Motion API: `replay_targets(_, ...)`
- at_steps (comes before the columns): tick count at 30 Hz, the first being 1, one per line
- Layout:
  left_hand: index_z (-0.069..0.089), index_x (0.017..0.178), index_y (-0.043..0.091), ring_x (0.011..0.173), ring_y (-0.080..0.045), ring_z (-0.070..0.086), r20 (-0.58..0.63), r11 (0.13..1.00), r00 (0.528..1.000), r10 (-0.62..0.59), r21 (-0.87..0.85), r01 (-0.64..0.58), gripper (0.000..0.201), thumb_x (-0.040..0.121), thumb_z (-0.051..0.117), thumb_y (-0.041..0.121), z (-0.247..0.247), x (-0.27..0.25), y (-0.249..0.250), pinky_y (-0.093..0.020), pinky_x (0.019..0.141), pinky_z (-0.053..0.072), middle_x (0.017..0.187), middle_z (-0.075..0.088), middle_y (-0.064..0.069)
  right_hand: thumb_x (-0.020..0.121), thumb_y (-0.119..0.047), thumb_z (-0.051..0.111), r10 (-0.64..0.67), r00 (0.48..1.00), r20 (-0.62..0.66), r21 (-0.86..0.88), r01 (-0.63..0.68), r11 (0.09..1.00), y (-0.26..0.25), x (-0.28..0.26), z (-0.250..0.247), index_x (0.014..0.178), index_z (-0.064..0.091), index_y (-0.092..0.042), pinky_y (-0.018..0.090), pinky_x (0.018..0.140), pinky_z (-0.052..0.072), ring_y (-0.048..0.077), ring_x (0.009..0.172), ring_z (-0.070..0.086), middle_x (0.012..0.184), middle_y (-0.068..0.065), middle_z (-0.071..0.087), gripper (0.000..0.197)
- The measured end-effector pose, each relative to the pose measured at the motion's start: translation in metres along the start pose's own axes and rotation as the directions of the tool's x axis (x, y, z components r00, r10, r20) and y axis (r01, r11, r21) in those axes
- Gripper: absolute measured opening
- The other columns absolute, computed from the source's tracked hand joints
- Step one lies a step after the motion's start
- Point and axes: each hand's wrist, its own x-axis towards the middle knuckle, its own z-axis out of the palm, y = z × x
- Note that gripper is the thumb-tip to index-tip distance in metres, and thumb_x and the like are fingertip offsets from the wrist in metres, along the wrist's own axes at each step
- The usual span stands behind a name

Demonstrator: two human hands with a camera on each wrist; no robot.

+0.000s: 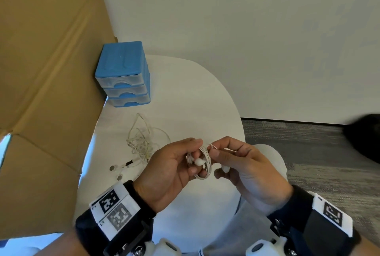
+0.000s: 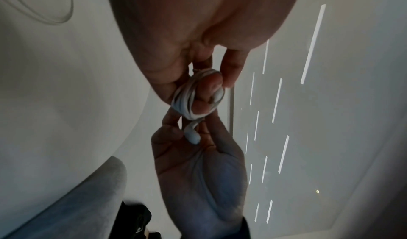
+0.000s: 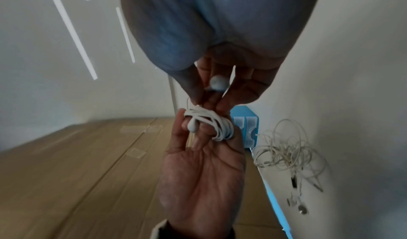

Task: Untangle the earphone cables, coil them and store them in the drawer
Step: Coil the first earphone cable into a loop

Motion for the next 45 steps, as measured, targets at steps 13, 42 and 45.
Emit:
replay_targets(13, 0.051, 0.060, 0.008, 0.052, -0.020, 0.045, 0.001, 1.000, 1.000, -0.005, 0.021, 0.005, 0.028, 0.083, 0.059, 0.021, -0.003, 0.005, -0.010, -0.027, 0.053, 0.048, 0.061, 0.048, -0.009, 0.092, -0.005, 0.062, 0.021, 0.999, -0.027, -0.388, -0.030, 0.921, 0.000, -0.002, -0.003, 0.095, 0.076, -0.005, 0.026, 0.061, 0.054, 0.021, 0.076, 0.069, 0.087, 0.018, 0.075, 0.014)
replay_targets(42, 0.053, 0.060, 0.009, 0.090, -0.034, 0.041, 0.001, 0.994, 1.000, -0.029, 0.101, 0.029, 0.027, 0.076, 0.065, 0.027, -0.004, 0.005, -0.015, -0.025, 0.059, 0.048, 0.072, 0.051, -0.014, 0.081, -0.013, 0.063, 0.057, 0.996, 0.065, -0.048, -0.054, 0.997, 0.015, 0.009, -0.016, 0.089, 0.069, -0.003, 0.026, 0.059, 0.047, 0.018, 0.076, 0.058, 0.086, 0.015, 0.064, 0.014)
replay_targets(45, 0.054, 0.060, 0.010, 0.087, -0.032, 0.047, -0.036, 0.987, 0.999, -0.029, 0.155, 0.034, 0.029, 0.083, 0.063, 0.025, -0.004, 0.004, -0.019, -0.024, 0.058, 0.047, 0.078, 0.056, -0.015, 0.081, -0.011, 0.061, 0.087, 0.991, 0.097, -0.050, -0.083, 0.995, 0.015, 0.009, -0.016, 0.090, 0.067, -0.001, 0.026, 0.058, 0.047, 0.016, 0.074, 0.057, 0.086, 0.015, 0.062, 0.015)
